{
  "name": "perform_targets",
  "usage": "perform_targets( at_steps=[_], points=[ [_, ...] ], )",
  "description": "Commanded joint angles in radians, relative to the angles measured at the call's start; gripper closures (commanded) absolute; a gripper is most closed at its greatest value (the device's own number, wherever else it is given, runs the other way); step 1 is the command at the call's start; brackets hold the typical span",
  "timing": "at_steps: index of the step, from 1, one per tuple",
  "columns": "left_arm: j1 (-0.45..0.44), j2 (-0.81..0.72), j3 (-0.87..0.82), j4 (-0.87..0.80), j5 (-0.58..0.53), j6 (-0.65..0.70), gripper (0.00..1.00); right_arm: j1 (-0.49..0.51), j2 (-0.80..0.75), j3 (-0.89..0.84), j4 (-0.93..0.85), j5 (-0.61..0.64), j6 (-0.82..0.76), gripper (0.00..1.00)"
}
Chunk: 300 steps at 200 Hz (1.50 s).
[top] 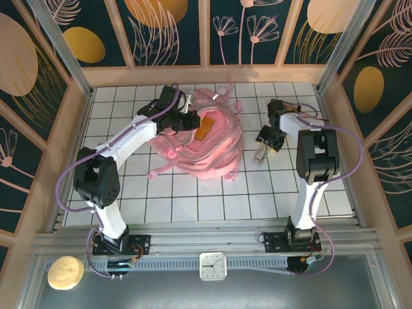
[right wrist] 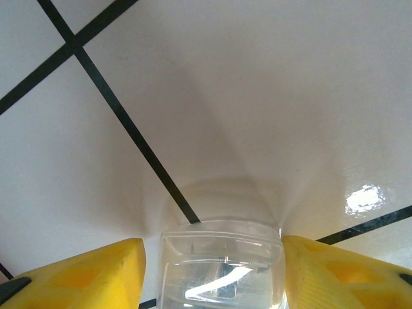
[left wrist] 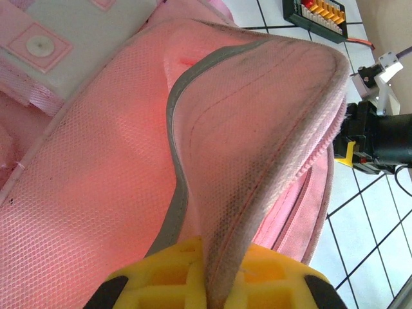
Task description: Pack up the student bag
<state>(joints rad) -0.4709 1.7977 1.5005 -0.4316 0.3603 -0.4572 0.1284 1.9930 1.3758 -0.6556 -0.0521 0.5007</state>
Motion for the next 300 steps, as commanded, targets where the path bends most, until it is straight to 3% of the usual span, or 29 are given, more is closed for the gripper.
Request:
perform_targets(
  at_steps=[1, 45, 164, 216, 263, 300],
  points=[
    [0.012, 0.008, 0.044, 0.044, 0.02, 0.018, 1.0, 0.023, 0.013, 0.018, -0.026, -0.025, -0.003, 0.47],
    [0.014, 0.001, 0.034, 0.044, 0.02, 0.018, 1.0, 0.025, -0.004, 0.025, -0.03, -0.048, -0.002, 0.54],
    [0.015, -0.006, 0.063, 0.025, 0.024, 0.014, 1.0, -0.058, -0.219, 0.007, -0.134, -0.144, -0.033, 0.56],
    [0.015, -0.008, 0.055, 0.046, 0.045, -0.012, 1.0, -0.078, -0.31, 0.092, -0.179, -0.226, 0.009, 0.56],
    [0.014, -0.018, 0.051, 0.071, 0.074, -0.048, 1.0, -0.019, -0.305, 0.178, -0.099, -0.339, 0.152, 0.57],
    [0.014, -0.018, 0.055, 0.083, 0.09, -0.07, 1.0, 0.082, -0.208, 0.312, -0.041, -0.373, 0.239, 0.57]
  ],
)
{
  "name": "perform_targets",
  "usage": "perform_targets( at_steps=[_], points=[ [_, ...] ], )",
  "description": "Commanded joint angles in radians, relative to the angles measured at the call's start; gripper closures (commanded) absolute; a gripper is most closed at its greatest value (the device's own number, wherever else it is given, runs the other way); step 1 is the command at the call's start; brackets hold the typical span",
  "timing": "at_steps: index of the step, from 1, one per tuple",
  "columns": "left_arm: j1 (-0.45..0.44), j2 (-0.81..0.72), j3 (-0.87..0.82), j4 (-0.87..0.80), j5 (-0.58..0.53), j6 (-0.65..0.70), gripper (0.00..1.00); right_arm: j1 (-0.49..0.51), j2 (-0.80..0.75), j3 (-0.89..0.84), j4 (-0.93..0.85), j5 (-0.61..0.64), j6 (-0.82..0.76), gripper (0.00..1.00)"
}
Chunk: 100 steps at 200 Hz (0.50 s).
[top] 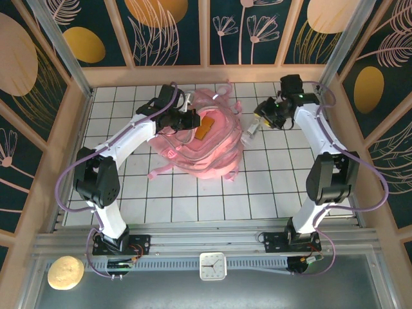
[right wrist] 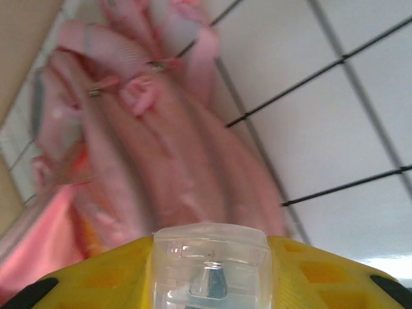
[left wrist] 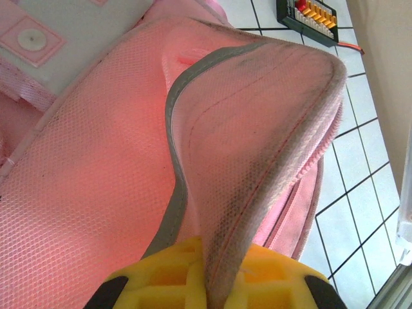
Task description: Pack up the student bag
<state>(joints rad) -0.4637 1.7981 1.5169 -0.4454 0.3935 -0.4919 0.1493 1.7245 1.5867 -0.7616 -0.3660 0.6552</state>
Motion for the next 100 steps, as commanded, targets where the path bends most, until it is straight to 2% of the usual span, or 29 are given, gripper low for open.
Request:
perform_targets(
  at_steps=[1, 61, 100],
  points=[
    [0.007, -0.019, 0.039, 0.097, 0.058, -0.036, 1.0, 0.064, 0.065, 0.105, 0.065, -0.06, 0.086, 0.57],
    [0.005, -0.036, 0.021, 0.122, 0.058, -0.066, 1.0, 0.191, 0.284, 0.322, 0.096, -0.056, 0.137, 0.57],
    [0.005, -0.046, 0.019, 0.118, 0.047, -0.071, 1.0, 0.233, 0.373, 0.356, 0.154, -0.047, 0.188, 0.57]
  ],
)
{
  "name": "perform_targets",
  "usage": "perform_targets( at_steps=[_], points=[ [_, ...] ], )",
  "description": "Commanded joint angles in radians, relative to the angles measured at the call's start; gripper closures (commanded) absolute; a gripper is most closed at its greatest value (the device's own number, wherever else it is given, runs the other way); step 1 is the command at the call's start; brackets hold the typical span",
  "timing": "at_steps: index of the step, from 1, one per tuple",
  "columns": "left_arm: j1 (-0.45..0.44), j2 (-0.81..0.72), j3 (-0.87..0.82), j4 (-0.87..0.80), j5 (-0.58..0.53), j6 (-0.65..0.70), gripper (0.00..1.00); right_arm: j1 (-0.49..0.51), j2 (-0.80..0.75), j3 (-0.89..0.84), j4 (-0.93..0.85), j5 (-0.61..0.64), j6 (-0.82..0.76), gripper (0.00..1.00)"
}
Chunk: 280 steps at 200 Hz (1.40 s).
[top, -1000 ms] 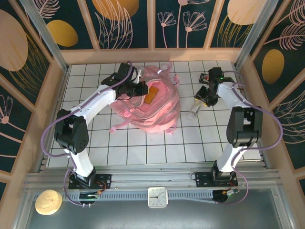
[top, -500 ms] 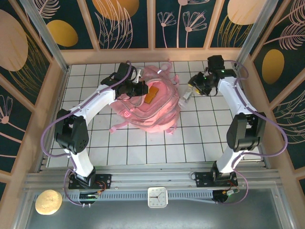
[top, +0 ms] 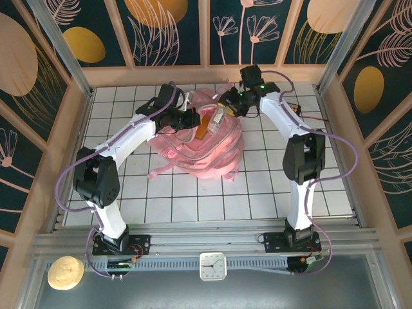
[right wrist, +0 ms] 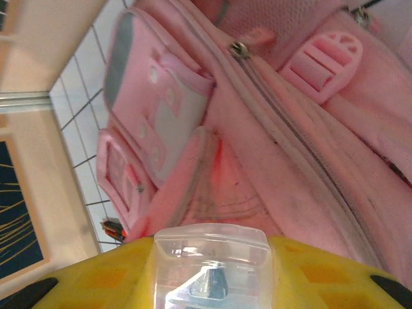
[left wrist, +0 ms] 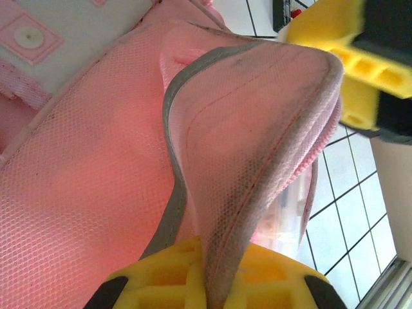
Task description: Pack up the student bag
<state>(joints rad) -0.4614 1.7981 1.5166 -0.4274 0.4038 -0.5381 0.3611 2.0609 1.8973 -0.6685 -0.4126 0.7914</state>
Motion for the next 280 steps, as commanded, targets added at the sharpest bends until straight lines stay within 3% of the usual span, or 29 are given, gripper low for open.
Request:
perform_targets(
  at_steps=[1, 123, 155, 191, 231, 260, 280],
  points=[
    [0.003, -0.046, 0.019, 0.1, 0.036, -0.025, 1.0, 0.022, 0.039, 0.045, 0.063, -0.001, 0.055, 0.57],
    [0.003, 0.016, 0.028, 0.156, 0.007, -0.065, 1.0, 0.129, 0.088, 0.026, 0.162, -0.024, 0.173, 0.55],
    [0.003, 0.03, 0.04, 0.133, 0.0, -0.041, 1.0, 0.142, 0.092, 0.011, 0.189, -0.066, 0.175, 0.42],
    [0.004, 0.027, 0.032, 0.09, -0.026, 0.009, 1.0, 0.141, 0.07, -0.008, 0.178, -0.103, 0.132, 0.4],
    [0.009, 0.021, 0.013, 0.082, -0.028, 0.024, 1.0, 0.116, -0.045, -0.158, 0.233, -0.118, 0.101, 0.41],
    [0.009, 0.021, 0.012, 0.087, -0.022, 0.024, 1.0, 0.068, -0.118, -0.276, 0.31, -0.147, 0.085, 0.56],
    [0.009, 0.03, 0.025, 0.081, -0.005, 0.031, 1.0, 0.052, -0.126, -0.299, 0.334, -0.186, 0.077, 0.56]
  ],
)
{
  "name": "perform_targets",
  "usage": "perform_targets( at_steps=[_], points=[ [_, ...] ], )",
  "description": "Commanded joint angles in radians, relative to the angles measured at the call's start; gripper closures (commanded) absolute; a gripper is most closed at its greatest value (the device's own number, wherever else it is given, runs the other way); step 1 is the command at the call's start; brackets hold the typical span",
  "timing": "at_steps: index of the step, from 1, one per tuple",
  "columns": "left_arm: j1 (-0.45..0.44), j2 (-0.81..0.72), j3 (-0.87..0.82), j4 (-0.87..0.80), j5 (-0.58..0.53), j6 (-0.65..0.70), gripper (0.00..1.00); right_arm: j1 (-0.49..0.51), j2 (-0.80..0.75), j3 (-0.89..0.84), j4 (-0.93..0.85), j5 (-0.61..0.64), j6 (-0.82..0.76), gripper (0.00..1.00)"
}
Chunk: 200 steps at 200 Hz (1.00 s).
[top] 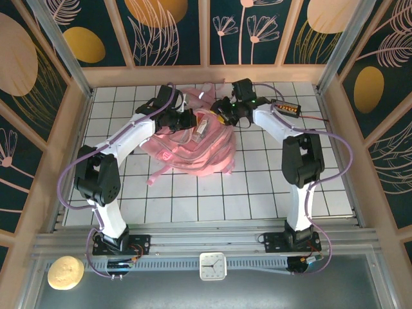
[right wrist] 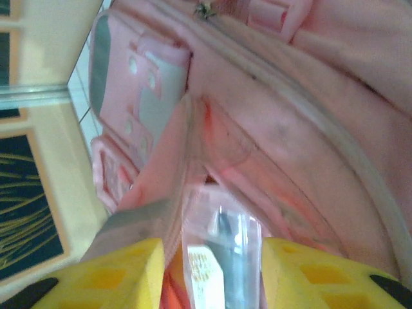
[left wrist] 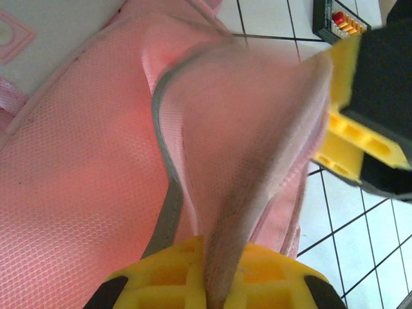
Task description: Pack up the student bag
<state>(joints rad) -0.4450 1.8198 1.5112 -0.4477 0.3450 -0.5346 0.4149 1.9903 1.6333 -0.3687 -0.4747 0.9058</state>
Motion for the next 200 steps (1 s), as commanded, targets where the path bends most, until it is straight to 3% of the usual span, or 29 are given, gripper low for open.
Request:
perform_targets(
  at_steps=[1, 40, 80, 144, 162, 200],
  points=[
    [-0.008, 0.008, 0.032, 0.101, 0.054, 0.028, 1.0, -0.002, -0.056, -0.035, 0.034, -0.125, -0.039, 0.56],
    [-0.008, 0.014, 0.04, 0.067, 0.051, 0.062, 1.0, -0.02, -0.079, 0.026, -0.164, -0.035, -0.208, 0.42],
    [-0.008, 0.012, 0.039, 0.06, 0.059, 0.076, 1.0, -0.042, -0.099, -0.048, -0.265, -0.046, -0.313, 0.43],
    [-0.007, 0.029, 0.041, 0.058, 0.087, 0.079, 1.0, -0.013, -0.02, -0.028, -0.234, -0.054, -0.296, 0.43],
    [-0.008, 0.03, 0.041, 0.065, 0.098, 0.072, 1.0, -0.014, -0.018, -0.035, -0.197, -0.043, -0.267, 0.53],
    [-0.014, 0.042, 0.038, 0.07, 0.118, 0.065, 1.0, -0.014, -0.029, -0.017, -0.153, -0.032, -0.232, 0.92]
  ],
)
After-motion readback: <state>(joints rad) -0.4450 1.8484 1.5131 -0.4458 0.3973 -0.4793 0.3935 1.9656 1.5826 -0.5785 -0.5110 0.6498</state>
